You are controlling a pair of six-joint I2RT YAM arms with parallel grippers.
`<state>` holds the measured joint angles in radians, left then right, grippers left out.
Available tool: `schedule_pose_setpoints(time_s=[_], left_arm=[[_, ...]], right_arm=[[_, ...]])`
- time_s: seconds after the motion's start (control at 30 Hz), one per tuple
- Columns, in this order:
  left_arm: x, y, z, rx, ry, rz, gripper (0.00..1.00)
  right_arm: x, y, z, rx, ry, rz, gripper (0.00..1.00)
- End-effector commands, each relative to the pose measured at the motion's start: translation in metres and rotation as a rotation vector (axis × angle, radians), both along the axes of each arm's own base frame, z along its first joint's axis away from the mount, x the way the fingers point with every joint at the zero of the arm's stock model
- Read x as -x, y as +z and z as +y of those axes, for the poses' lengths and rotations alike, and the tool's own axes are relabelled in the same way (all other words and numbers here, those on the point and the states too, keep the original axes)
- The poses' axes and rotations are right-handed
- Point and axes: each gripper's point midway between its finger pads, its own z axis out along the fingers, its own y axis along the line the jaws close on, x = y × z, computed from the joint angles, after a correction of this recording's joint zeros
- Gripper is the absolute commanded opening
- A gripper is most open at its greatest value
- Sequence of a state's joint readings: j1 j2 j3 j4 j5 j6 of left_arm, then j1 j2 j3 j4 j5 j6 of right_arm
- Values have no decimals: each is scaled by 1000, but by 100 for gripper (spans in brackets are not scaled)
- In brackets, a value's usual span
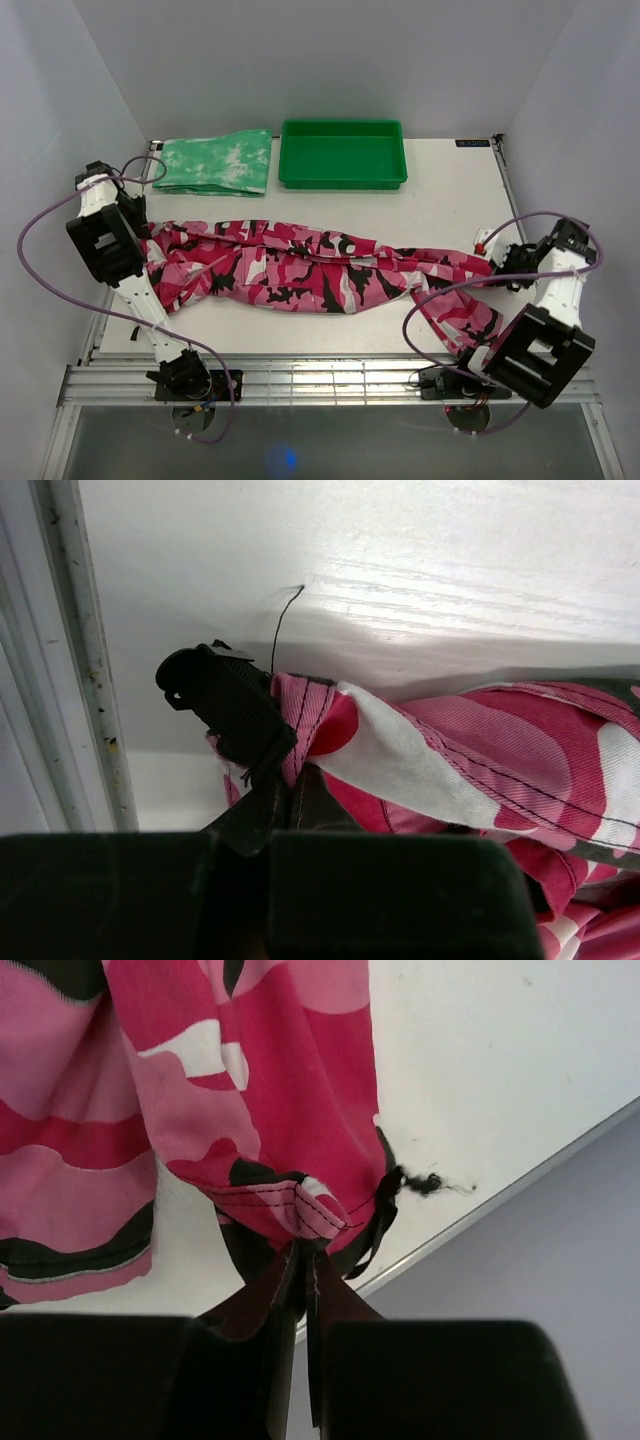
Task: Fold and stack the trousers
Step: Flatten the trousers out
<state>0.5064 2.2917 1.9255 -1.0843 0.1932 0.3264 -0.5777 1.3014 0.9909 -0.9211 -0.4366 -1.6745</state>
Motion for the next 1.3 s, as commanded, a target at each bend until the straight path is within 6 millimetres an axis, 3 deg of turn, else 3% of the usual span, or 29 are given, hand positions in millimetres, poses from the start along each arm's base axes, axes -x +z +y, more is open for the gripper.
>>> schedule_pose_setpoints(time_s=[0.0, 0.03, 0.1, 0.13, 0.17, 0.2, 0.23, 0.27, 0.3, 0.4, 0.47, 0.6, 0.63, 0.73, 0.77, 0.9, 0.97, 1.1, 1.27], left_arm=[[-5, 27, 20, -90, -17, -52, 0], [-4, 27, 20, -91, -23, -46, 0], [-6, 31, 19, -88, -52, -57, 0], [-8, 37, 8, -32, -78, -81, 8], [-11, 43, 3, -11, -103, -109, 14], [-14, 50, -2, 6, -144, -145, 21], [-21, 72, -15, 48, -186, -230, 30], [-23, 82, -22, 62, -219, -269, 44], [-26, 91, -27, 69, -255, -305, 49], [-32, 122, -46, 52, -386, -406, 59], [-32, 133, -62, 12, -494, -433, 61], [-36, 134, -90, -43, -635, -443, 63], [-36, 131, -106, -46, -713, -438, 63], [-22, 117, -139, -42, -868, -398, 63], [-13, 105, -148, -33, -937, -378, 63], [3, 94, -185, -17, -1120, -355, 62], [5, 92, -191, -14, -1186, -368, 62], [15, 86, -201, -5, -1298, -371, 62], [18, 79, -194, -54, -1360, -332, 62]], right_arm=[[16, -21, -10, 187, 100, -48, 11], [13, -24, -13, 185, 82, -41, 27], [1, -9, -21, 162, 16, -46, 52], [-4, -9, -24, 131, -7, -23, 78], [-13, 14, -28, 119, -28, -33, 84], [-18, 23, -27, 73, -63, -34, 97], [-24, 27, -27, 36, -77, -18, 98], [-29, 37, -26, 14, -82, -20, 93], [-42, 64, -27, 1, -78, -70, 90], [-46, 81, -16, -81, -74, -38, 90], [-51, 76, -7, -91, -49, 0, 90], [-47, 52, 12, -84, -6, 130, 93], [-47, 42, 21, -86, 15, 165, 93], [-41, 16, 30, -49, 47, 238, 94], [-45, 11, 30, -33, 50, 235, 95], [-52, -16, 35, 4, 60, 253, 95], [-66, -22, 34, 29, 57, 221, 95], [-76, -44, 52, 34, 90, 258, 96], [-74, -62, 65, 59, 128, 317, 100]])
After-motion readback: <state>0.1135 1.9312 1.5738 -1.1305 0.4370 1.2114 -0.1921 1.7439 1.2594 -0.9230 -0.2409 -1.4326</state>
